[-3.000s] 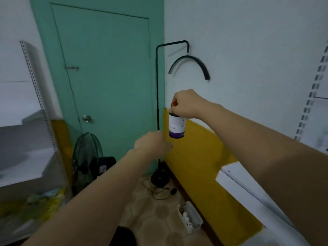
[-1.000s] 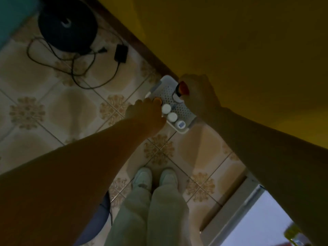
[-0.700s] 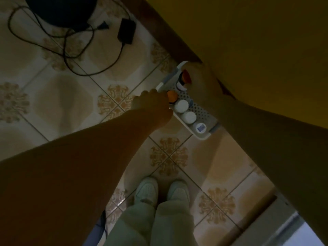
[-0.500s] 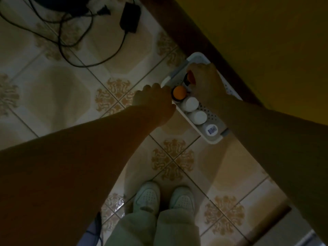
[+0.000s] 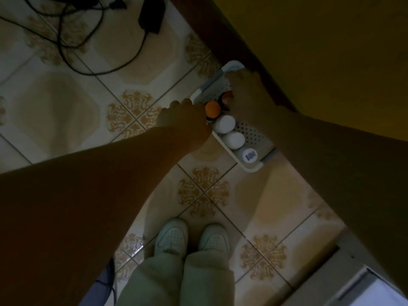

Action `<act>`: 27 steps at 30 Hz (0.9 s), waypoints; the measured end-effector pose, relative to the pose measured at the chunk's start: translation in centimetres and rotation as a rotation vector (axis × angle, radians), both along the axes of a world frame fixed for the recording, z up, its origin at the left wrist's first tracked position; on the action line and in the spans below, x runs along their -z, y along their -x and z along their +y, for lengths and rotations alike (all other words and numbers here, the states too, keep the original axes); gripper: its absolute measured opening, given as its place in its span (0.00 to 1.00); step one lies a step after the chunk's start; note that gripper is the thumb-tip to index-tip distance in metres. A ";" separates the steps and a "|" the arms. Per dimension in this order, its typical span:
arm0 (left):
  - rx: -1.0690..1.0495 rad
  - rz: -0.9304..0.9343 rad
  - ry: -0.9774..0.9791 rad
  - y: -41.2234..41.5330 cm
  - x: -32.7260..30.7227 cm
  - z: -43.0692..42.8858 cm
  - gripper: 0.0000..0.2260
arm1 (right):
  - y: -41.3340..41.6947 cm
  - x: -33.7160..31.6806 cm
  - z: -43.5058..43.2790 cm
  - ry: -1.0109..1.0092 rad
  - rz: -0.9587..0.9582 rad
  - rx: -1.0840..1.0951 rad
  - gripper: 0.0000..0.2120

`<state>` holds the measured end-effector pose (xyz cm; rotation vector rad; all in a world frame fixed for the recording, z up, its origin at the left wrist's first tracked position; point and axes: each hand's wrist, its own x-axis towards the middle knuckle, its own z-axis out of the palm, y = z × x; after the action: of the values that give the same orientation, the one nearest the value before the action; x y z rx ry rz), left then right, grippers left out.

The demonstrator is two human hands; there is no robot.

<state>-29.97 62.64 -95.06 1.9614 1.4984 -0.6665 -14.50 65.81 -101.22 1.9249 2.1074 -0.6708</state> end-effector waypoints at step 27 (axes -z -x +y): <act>0.020 -0.083 -0.501 1.6 -60.3 2.2 0.15 | 5.0 -69.0 4.2 -0.322 -0.138 -0.171 0.17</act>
<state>-31.56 64.86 -34.75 2.3362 1.7144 -0.2201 -19.45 69.97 -32.26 1.8452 2.3701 -0.1666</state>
